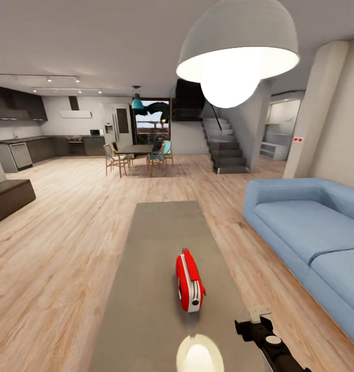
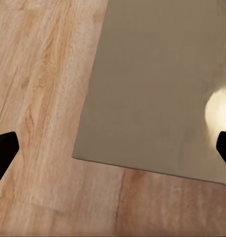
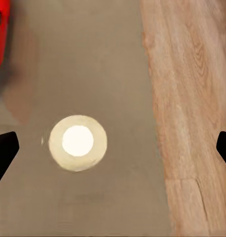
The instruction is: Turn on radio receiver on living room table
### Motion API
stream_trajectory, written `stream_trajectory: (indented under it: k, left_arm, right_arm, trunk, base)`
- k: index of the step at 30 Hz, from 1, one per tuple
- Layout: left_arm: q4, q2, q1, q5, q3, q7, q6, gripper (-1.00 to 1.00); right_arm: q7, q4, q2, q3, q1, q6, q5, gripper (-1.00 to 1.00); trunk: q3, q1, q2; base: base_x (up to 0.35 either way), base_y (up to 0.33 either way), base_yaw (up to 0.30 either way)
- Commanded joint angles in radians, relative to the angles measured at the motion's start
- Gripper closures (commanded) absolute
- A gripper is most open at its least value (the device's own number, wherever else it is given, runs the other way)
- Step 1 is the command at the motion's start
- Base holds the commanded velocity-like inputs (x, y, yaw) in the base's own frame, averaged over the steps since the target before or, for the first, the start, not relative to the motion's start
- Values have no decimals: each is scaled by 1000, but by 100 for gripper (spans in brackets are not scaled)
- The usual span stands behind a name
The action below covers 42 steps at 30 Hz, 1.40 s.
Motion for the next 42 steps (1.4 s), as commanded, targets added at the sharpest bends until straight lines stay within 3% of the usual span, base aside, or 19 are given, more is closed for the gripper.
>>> stream_trajectory:
  k: [1, 25, 29, 30, 32, 34, 39, 40, 42]
  left_arm:
    - [0, 0, 0, 0, 0, 0, 0, -100]
    - [0, 1, 0, 4, -2, -2, -1, -100]
    - [0, -3, 0, 4, -2, -2, -1, -100]
    - [0, -3, 0, 4, -1, -3, -1, -100]
    - [1, -3, 0, 4, 0, -3, -1, -100]
    - [1, -2, 0, 4, 0, -3, -1, -100]
    - [0, -1, 0, 4, 0, -3, -1, -100]
    - [1, -2, 0, 4, 0, -4, -1, -100]
    - [1, -2, 0, 4, 0, -4, -1, -100]
  right_arm:
    - [0, 0, 0, 0, 0, 0, 0, -100]
    - [7, -10, 5, -4, 0, 3, -1, -100]
    - [2, -57, 37, 27, 0, 30, -1, -100]
    - [-9, -102, 55, 39, -1, 92, -1, -100]
    - [-56, -220, 118, 47, -1, 281, -2, -100]
    - [-72, -284, 151, 50, -2, 351, -3, -100]
    - [-81, -374, 208, 56, -14, 436, -3, -100]
    - [-81, -406, 225, 59, -55, 515, -6, -100]
    - [-80, -414, 229, 59, -91, 556, -9, -100]
  trunk:
    - [0, 0, 0]
    - [0, 0, 0]
    - [0, 0, 0]
    - [0, 0, 0]
    - [0, 0, 0]
    - [0, 0, 0]
    - [0, 0, 0]
    - [0, 0, 0]
    - [0, 0, 0]
  base:
    - [-23, -217, 2]
    - [-1, -11, 202]
    - [0, 0, 9]
    - [0, 0, 2]
    - [0, 0, 0]
    - [0, 0, 0]
    - [0, 0, 0]
    - [0, 0, 0]
    - [0, 0, 0]
